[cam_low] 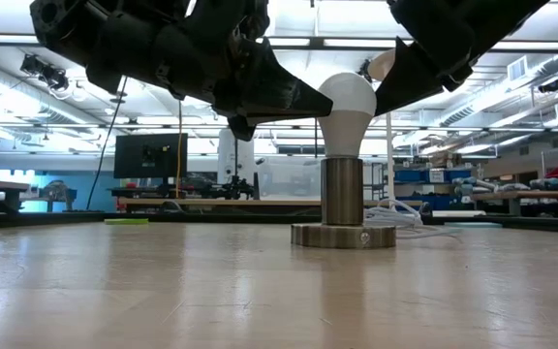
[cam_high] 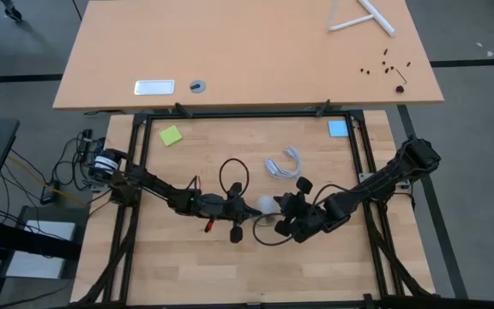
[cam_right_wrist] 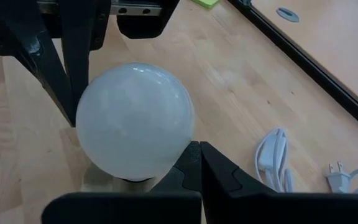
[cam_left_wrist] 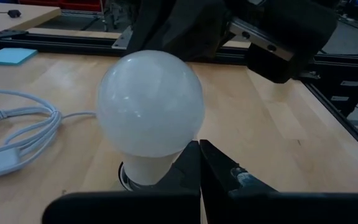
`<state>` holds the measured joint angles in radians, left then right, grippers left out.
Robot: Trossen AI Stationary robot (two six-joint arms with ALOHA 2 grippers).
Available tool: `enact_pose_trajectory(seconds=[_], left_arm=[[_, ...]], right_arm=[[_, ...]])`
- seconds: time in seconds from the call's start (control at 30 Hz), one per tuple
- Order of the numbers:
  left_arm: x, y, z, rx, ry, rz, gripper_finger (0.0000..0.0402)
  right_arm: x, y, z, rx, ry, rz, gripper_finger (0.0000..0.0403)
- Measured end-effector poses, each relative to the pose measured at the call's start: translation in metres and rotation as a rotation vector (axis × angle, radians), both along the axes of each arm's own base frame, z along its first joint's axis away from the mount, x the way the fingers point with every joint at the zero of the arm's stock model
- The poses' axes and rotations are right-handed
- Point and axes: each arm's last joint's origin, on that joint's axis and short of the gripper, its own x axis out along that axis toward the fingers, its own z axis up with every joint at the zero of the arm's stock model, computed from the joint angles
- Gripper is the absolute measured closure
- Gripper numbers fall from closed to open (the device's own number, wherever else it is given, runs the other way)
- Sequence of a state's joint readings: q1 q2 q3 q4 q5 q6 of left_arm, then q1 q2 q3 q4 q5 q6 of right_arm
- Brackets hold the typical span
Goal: Screw lightbulb
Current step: Insert the lightbulb into the lamp
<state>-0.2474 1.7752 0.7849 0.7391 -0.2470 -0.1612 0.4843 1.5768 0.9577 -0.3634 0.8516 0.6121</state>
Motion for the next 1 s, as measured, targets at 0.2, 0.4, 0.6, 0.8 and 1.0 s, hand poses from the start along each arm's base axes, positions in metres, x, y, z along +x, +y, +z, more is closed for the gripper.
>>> enact_pose_trajectory(seconds=[0.2, 0.4, 0.6, 0.8, 1.0], left_arm=[[0.000, 0.000, 0.000, 0.001, 0.000, 0.003, 0.0401], [0.000, 0.000, 0.000, 0.001, -0.002, 0.007, 0.0401], [0.000, -0.001, 0.000, -0.001, -0.002, 0.009, 0.0401], [0.000, -0.001, 0.000, -0.001, -0.006, 0.015, 0.0401], [0.000, -0.001, 0.000, -0.002, -0.003, 0.010, 0.0401]], right_arm=[[-0.001, 0.002, 0.000, 0.012, 0.000, -0.003, 0.0400], [-0.002, 0.001, -0.001, 0.019, 0.005, -0.006, 0.0400], [-0.001, -0.001, -0.001, 0.025, 0.001, -0.012, 0.0400], [0.004, -0.010, -0.001, 0.040, 0.015, -0.021, 0.0400], [0.006, -0.011, 0.008, -0.006, 0.044, 0.024, 0.0400]])
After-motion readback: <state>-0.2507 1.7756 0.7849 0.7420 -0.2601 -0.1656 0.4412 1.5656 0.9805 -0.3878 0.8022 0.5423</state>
